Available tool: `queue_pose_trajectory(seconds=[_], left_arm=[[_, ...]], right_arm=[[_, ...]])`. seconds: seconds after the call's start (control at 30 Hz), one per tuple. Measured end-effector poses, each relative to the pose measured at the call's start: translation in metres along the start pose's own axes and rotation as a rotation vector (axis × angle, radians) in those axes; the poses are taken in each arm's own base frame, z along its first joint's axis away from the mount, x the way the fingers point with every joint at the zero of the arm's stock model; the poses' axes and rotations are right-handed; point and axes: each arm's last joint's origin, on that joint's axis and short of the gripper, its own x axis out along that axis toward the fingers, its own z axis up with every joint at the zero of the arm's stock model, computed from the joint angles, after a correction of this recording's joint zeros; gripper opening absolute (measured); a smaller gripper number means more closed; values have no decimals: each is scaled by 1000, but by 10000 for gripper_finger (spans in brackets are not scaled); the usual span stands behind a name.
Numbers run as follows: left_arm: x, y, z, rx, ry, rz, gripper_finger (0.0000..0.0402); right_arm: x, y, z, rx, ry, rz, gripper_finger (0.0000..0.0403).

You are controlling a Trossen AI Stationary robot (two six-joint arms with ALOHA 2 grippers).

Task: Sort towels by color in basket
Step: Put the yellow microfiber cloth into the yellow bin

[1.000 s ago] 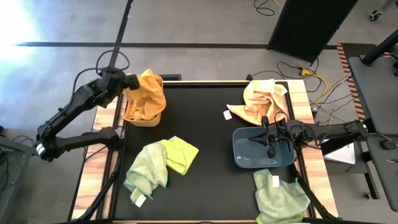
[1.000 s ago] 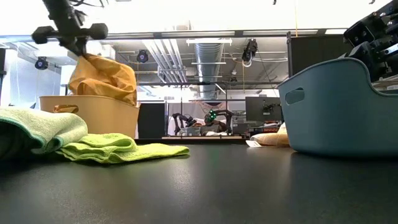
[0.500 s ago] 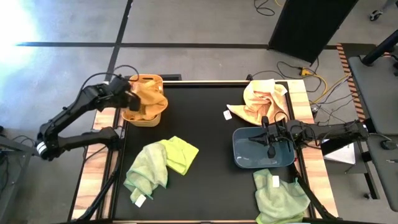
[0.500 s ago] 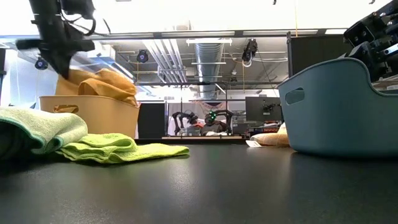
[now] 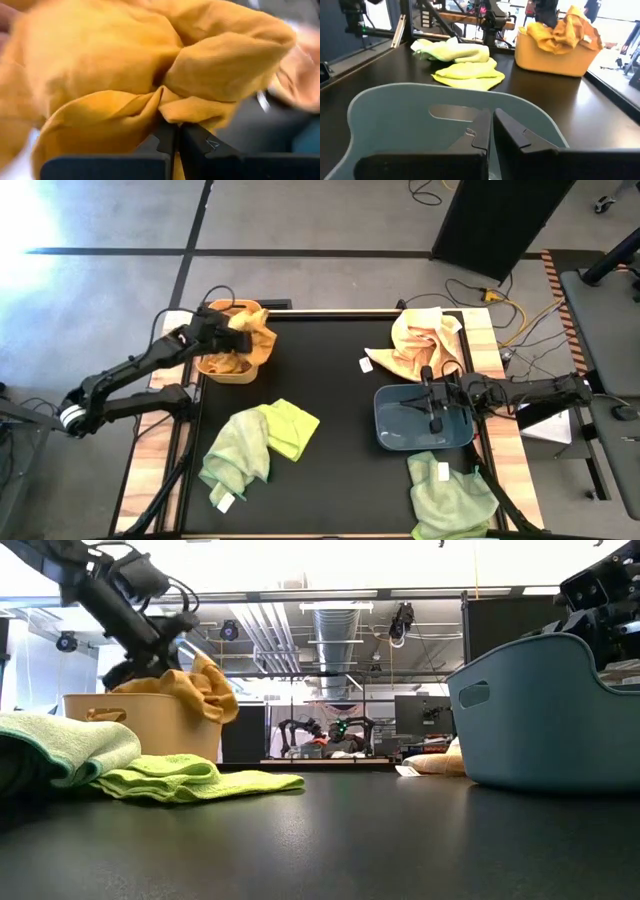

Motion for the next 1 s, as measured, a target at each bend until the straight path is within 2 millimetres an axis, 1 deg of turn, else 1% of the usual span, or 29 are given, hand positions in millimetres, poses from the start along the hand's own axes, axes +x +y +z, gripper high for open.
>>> queue_pose_trajectory(seconds=[0.1, 0.23, 0.37, 0.5, 0.57, 0.7, 0.77, 0.9, 1.0], left_arm=[[10, 11, -3, -48, -142, 116, 0], [16, 24, -7, -80, -283, 278, 0], [22, 32, -9, -128, -379, 334, 0], [31, 38, -8, -175, -421, 353, 0], [37, 40, -6, -185, -398, 365, 0], [52, 45, 4, -198, -293, 384, 0], [59, 47, 9, -195, -233, 437, 0], [71, 45, 16, -154, -103, 517, 1], [77, 44, 20, -108, -7, 575, 15]], right_arm=[[0, 0, 2, 73, -24, -2, 13], [-1, -1, 10, 219, -101, 1, 13], [-1, -1, 15, 396, -155, 15, 13], [-3, -2, 22, 421, -230, 25, 13], [-4, -3, 26, 430, -275, 31, 13], [-5, -3, 30, 427, -322, 37, 13], [-5, -3, 30, 427, -322, 35, 13], [-5, -3, 30, 427, -320, 34, 13], [-5, -3, 30, 426, -320, 31, 13]])
